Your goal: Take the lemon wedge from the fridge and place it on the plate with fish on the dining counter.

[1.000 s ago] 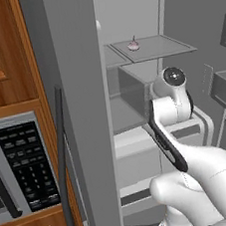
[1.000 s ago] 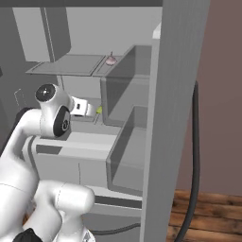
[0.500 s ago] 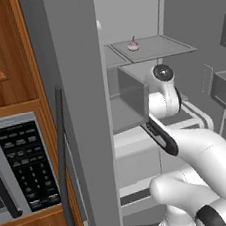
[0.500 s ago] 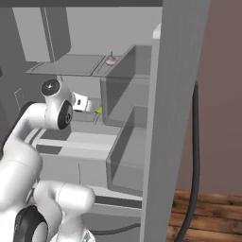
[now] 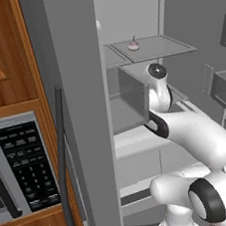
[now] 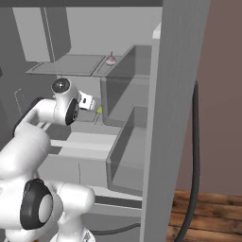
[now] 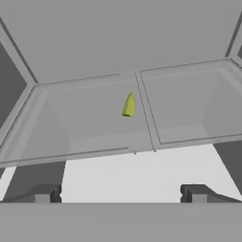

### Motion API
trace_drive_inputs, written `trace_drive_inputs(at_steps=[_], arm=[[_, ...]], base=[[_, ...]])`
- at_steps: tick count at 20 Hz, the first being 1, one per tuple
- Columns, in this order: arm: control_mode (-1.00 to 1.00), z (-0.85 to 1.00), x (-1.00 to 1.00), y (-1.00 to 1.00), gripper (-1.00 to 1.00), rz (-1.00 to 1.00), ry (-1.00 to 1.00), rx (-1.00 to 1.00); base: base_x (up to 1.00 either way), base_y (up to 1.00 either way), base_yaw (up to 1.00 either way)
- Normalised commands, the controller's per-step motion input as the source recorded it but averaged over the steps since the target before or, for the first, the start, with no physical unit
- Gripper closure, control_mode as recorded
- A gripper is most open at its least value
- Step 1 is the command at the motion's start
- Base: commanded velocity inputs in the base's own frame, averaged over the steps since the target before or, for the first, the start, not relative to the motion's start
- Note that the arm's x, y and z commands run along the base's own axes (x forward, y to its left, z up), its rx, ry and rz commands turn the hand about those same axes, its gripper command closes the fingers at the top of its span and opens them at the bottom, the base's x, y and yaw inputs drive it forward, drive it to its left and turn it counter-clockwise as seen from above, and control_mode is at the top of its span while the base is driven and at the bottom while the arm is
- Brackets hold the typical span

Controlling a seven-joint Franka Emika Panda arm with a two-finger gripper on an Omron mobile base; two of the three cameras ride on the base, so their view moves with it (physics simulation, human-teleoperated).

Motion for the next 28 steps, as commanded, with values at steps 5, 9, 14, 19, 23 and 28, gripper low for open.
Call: trace_drive_inputs(at_steps=[5, 9, 14, 19, 23, 28], arm=[[-1.00, -0.11, 0.51, 0.00, -1.00, 0.00, 0.00, 0.00], [-1.00, -0.19, 0.34, -0.11, -1.00, 0.00, 0.00, 0.00], [-1.00, -0.20, 0.21, -0.17, -1.00, 0.00, 0.00, 0.00], [-1.00, -0.10, 0.41, 0.00, -1.00, -0.01, 0.00, 0.00], [-1.00, -0.19, 0.49, 0.03, -1.00, -0.03, 0.00, 0.00], [-1.00, -0.32, 0.28, 0.04, -1.00, -0.01, 0.01, 0.00]], base=[[0.00, 0.00, 0.00], [0.00, 0.00, 0.00], [0.00, 0.00, 0.00], [0.00, 0.00, 0.00], [0.00, 0.00, 0.00], [0.00, 0.00, 0.00]])
